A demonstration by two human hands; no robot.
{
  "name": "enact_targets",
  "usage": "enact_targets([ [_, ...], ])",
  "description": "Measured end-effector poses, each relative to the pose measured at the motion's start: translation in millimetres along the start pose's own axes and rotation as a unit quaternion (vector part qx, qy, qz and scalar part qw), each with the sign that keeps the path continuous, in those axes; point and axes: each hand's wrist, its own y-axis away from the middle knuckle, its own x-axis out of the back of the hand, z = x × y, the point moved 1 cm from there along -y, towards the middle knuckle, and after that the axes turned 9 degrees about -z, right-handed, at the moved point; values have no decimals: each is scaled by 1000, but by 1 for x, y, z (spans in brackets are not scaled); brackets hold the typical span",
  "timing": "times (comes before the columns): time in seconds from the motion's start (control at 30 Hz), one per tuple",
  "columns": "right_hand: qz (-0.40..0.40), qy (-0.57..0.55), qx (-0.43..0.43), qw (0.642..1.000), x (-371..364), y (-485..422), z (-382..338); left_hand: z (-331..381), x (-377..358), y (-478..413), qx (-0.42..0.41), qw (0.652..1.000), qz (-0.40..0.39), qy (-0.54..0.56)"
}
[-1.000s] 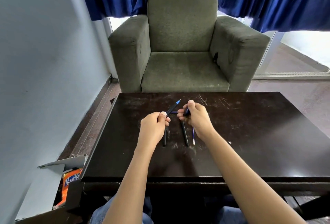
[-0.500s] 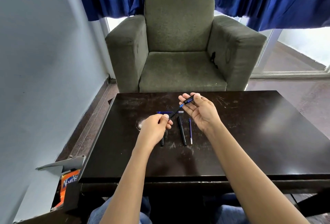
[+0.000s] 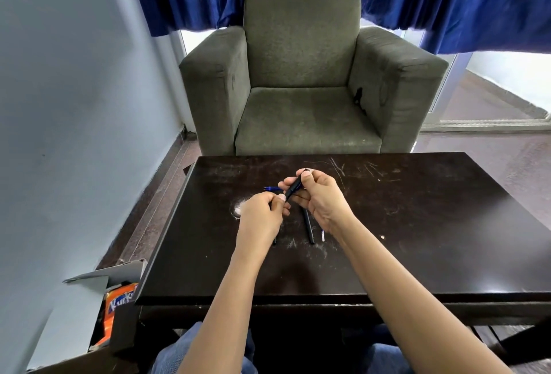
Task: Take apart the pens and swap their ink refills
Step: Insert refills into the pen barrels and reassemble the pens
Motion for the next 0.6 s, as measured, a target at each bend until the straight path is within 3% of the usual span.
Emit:
enact_targets([
  [0.2,11,22,-22,999,2,6,6,-2,-4,6,-32,997,20,-67],
  [0.33,2,42,-52,998,1,9,7,4,-6,7,-32,997,38,-56],
  [0.4,-19,129,-68,989,-5,9,12,7,-6,4,-6,999,43,14],
  [0.5,23,304,-39,952,-9,9,16,5,-4,-1,70,982,71,163],
  [0.6,33,338,3,941,-10,15,11,3,2,-1,121,955,108,249],
])
